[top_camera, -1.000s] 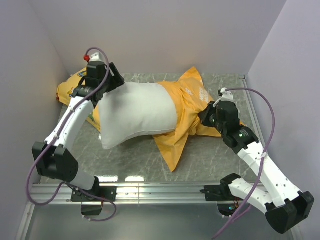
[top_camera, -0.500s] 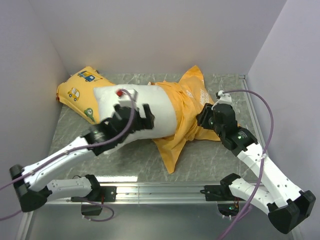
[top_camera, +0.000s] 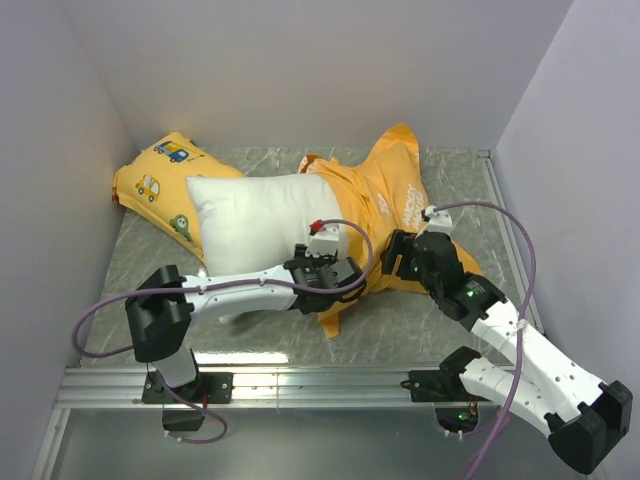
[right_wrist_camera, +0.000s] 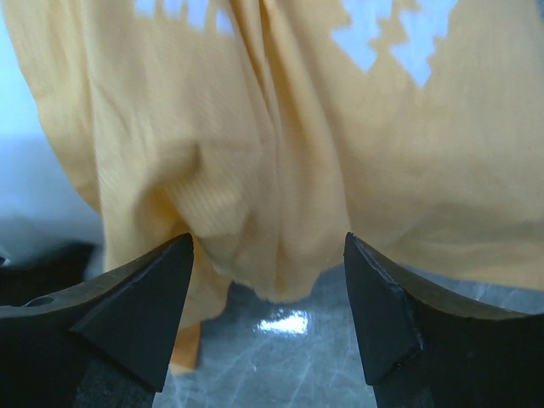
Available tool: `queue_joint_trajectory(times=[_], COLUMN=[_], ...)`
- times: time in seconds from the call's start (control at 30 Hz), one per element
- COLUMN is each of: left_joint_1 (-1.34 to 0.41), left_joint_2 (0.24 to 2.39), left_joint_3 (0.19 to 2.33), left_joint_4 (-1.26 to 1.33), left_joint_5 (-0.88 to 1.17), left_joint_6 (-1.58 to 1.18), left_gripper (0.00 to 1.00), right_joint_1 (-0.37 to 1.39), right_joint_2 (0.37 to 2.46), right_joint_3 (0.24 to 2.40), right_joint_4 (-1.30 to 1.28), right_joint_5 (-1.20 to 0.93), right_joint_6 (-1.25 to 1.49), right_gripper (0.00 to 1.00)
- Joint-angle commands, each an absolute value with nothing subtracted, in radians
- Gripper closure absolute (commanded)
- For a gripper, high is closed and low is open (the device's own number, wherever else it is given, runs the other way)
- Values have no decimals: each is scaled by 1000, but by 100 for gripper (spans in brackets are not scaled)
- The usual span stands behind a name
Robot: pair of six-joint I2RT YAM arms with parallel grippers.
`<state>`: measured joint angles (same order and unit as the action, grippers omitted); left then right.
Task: Remove the pillowcase from the pillow
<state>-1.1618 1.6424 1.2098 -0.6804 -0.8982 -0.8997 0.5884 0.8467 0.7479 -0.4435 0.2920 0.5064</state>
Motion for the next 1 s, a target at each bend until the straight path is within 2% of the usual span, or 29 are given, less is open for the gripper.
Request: queue_joint_trajectory(times=[0.0,0.03,0.07,0.2,0.37,0.67,0.73,0.8,0.83,0.93,0.97], left_joint_1=[-1154,-1154,-1154,-1158,-1158,-1158,-1157,-1146,-1141,-1115,-1105], left_joint_2=[1696,1703,1704,1635,1523,1460,1457,1448,1444,1417,1404], left_joint_3=[1276,1288,1317,1368,1466,1664,1684,1693,1694,1677,1660], left_joint_4=[-744,-747,-753,-704,-603,-566,-549,-522,-496,-439,-428], left_joint_5=[-1029,-1029,-1028,-985,-838,-588,-511,-448,-389,-281,-256], left_joint_6=[-959,-947,-940,-853,-710,-604,-604,-610,-621,-647,-656], left_gripper=[58,88,99,100,99,99,100,100,99,99,100], right_joint_1=[615,621,633,666,673,689,687,689,689,687,687], right_joint_2=[792,779,769,694,629,591,591,600,604,635,655], right_joint_3=[677,664,652,605,562,552,569,618,638,742,809], right_joint_4=[-384,-377,-373,-348,-295,-242,-247,-268,-279,-322,-353], right_joint_5=[321,318,314,321,289,281,307,336,362,405,411], right_joint_6=[558,572,578,597,591,604,600,594,589,568,561], right_gripper=[21,21,20,20,17,14,14,19,23,71,92])
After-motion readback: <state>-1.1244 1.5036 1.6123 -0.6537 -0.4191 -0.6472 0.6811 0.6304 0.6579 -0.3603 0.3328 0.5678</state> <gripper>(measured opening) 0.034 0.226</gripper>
